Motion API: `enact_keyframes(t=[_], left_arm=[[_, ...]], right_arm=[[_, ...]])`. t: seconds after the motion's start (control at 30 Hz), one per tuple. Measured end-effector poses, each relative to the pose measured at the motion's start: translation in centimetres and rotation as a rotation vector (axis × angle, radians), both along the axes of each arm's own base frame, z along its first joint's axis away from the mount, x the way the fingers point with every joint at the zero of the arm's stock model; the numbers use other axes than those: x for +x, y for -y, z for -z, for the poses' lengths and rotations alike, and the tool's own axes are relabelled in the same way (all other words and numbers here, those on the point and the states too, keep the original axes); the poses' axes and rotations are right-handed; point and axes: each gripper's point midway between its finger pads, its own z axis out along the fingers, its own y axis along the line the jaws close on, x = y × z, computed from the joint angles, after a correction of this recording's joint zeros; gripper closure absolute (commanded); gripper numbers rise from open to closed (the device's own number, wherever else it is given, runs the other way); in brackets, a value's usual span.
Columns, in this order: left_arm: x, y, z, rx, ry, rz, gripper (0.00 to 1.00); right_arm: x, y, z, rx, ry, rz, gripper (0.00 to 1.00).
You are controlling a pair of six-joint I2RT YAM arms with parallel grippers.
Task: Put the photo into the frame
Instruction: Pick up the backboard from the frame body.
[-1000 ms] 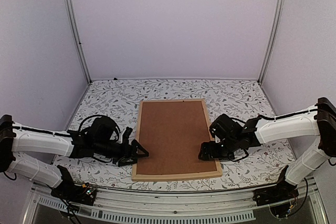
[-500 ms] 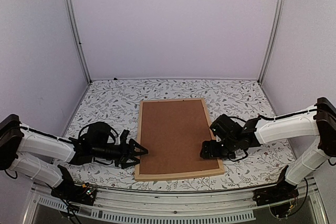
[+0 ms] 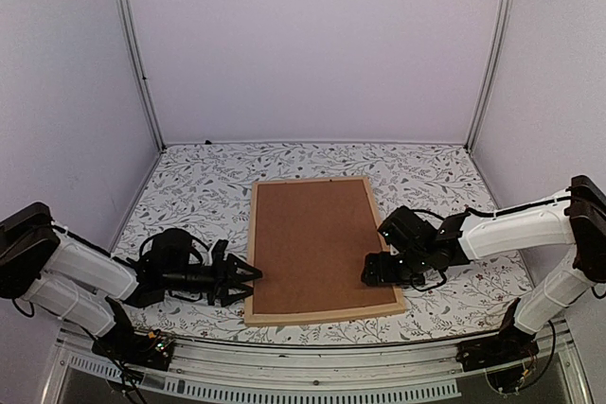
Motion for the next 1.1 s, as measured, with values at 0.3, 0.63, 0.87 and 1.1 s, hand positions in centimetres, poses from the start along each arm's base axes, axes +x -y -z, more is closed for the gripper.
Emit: enact_keyframes(t=[0.3,0.63,0.87,1.1], left_arm=[[0.2,0.3,0.0,-0.040,-0.026,-0.012,0.43],[0.2,0.3,-0.2,-0.043,-0.018,-0.008,0.44],[0.1,0.3,0.1,-0.027,-0.012,0.004,0.43],[0.6,1.1,0.3,0.138,0.003,0.084,0.39]], right_arm=[[0.6,0.3,0.1,-0.021,0.027,0.016,0.08],[0.6,0.4,0.2,-0.025,0.030,0.016,0.08],[0.6,0.4,0.2,-0.026,0.031,0.015,0.08],[0.7,0.5,0.2,-0.032,0.037,0.015,0.08]])
